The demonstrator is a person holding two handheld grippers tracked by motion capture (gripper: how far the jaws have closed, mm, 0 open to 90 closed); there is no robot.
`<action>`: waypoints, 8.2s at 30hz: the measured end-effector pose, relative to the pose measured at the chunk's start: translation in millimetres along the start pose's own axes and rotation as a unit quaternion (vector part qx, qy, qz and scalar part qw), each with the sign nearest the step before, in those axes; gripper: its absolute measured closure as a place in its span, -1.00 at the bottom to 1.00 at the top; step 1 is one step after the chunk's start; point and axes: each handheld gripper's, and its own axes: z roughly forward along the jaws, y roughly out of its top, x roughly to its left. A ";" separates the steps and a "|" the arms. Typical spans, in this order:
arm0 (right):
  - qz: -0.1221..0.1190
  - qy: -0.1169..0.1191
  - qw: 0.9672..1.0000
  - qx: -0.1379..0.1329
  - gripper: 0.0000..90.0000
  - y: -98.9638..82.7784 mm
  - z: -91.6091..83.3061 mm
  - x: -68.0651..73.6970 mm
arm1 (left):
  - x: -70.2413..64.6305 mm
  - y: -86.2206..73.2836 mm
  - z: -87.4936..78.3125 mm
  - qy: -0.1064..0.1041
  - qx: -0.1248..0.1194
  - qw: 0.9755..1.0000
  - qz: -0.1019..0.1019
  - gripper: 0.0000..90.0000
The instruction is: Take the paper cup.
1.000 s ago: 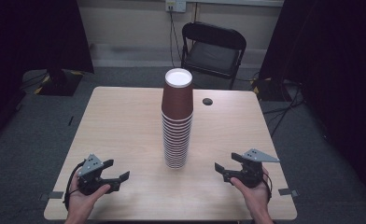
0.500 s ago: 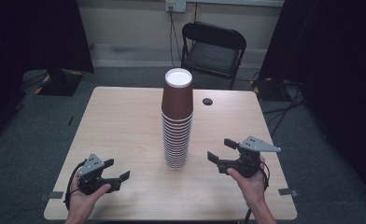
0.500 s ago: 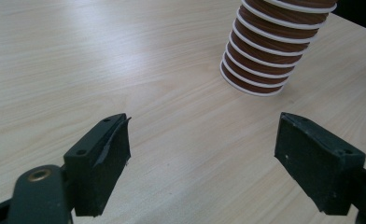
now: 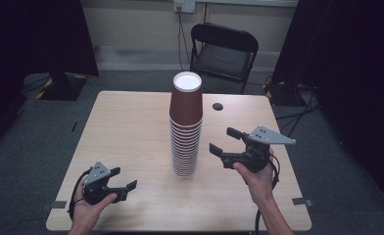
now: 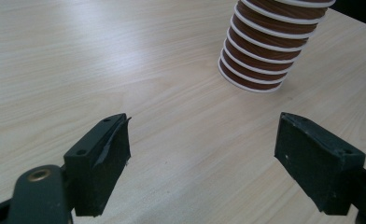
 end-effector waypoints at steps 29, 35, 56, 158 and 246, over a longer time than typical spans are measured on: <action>-0.034 0.058 0.997 -0.028 -0.71 87.5 48.5 17.1 | 0.1 -0.5 1.0 0.000 0.000 1.000 0.001 -0.61; -0.035 0.057 0.997 -0.030 -0.71 95.0 62.3 17.9 | -0.4 -0.4 1.4 -0.001 0.001 1.000 0.001 -0.61; -0.041 0.061 0.997 0.003 -0.74 93.3 103.1 16.3 | -1.9 -1.7 4.2 -0.027 -0.003 0.999 -0.027 -0.62; -0.031 -0.013 0.996 -0.087 -0.66 141.7 1.6 -5.7 | -8.5 0.7 10.2 0.000 -0.002 1.000 0.025 -0.60; 0.249 0.136 0.959 0.012 -0.66 -62.0 12.0 33.8 | -133.2 49.6 65.2 -0.139 -0.265 0.937 0.181 0.16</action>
